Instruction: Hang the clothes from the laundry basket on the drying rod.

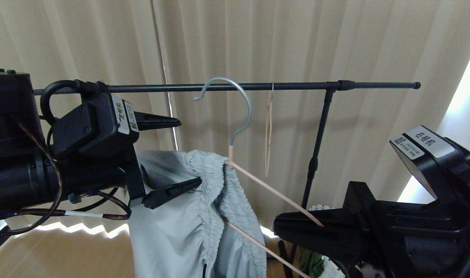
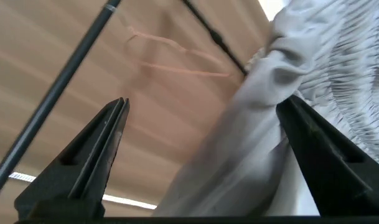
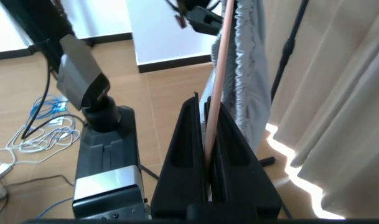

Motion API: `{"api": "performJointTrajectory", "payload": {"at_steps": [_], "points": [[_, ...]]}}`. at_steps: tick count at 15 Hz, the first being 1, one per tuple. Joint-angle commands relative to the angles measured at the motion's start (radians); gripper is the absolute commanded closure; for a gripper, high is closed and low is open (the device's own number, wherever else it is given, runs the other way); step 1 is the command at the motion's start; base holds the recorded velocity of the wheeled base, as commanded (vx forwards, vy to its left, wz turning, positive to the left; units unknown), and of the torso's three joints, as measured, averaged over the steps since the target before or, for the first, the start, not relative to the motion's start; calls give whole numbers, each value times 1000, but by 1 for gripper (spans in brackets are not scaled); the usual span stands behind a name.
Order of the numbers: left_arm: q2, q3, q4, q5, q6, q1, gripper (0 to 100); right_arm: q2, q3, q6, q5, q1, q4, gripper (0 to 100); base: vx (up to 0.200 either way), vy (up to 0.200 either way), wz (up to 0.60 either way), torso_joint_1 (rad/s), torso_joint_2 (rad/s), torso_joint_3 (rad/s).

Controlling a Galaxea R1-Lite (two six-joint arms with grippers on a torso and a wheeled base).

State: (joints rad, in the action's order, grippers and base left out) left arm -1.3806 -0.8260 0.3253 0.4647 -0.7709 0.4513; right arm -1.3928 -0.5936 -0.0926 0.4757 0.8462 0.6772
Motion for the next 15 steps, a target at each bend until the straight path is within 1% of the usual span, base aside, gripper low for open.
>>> {"api": "performJointTrajectory", "payload": {"at_steps": [1,3,4,7,14,15], "points": [[-12,4,0,11,-1,1,0,5,2,1,4,1,1,100,0,0,0,0,0,0],[-14,7,-2,15,-1,1,0,6,2,1,6,1,1,100,0,0,0,0,0,0],[-14,13,-2,20,-1,0,100,8,2,1,6,1,1,100,0,0,0,0,0,0],[-11,36,-2,51,-1,0,100,26,5,1,6,1,-1,100,0,0,0,0,0,0],[-6,39,1,51,2,-14,100,26,3,1,11,-2,4,100,0,0,0,0,0,0],[-5,42,1,49,4,-16,100,23,5,2,11,-15,2,100,0,0,0,0,0,0]]}}
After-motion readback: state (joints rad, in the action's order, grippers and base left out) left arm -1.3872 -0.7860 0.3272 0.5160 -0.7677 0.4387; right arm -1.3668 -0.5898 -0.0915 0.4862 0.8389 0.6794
